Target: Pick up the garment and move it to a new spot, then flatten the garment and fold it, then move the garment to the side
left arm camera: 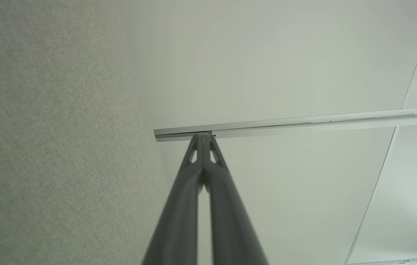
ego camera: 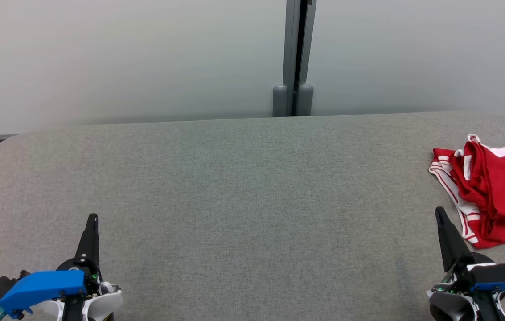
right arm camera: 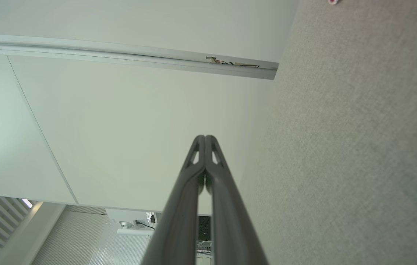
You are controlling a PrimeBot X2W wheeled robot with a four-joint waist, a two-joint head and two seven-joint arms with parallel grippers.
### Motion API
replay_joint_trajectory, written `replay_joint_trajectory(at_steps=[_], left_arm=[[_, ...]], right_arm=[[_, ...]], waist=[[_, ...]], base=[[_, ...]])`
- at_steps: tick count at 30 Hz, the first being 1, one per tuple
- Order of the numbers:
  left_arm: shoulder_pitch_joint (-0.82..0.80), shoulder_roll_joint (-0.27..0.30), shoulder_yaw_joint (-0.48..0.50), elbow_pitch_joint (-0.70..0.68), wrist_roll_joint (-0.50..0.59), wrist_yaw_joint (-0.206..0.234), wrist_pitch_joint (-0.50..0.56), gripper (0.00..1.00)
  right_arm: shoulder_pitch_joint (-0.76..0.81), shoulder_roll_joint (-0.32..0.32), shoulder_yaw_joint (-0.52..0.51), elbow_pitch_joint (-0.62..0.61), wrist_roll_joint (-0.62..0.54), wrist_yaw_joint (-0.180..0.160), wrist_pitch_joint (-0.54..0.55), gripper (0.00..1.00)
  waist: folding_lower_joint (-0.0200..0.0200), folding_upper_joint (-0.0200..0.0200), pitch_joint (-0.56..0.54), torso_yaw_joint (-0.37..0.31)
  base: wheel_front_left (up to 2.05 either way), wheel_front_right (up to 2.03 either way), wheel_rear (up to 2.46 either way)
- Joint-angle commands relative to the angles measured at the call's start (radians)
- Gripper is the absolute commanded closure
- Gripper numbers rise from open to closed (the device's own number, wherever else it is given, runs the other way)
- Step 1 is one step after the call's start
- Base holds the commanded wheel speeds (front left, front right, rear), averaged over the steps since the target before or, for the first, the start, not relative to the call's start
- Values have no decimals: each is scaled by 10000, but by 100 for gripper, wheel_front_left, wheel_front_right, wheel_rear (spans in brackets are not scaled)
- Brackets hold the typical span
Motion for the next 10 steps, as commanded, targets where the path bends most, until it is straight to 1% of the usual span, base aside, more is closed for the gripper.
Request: replay_joint_trajectory(at_steps=[1,10], left_arm=[[-207,-13,81,-72,-163,-96,62,100],[-217,-29,142,-177,-722,-101,231,100]], right_arm=[[-106,15,-40,-38,197,5,25,100],[-159,26,-58,-36,800,7,85,100]], waist=[[0,0,0,4],[-1,0,4,35]], base=[[0,0,0],[0,0,0]])
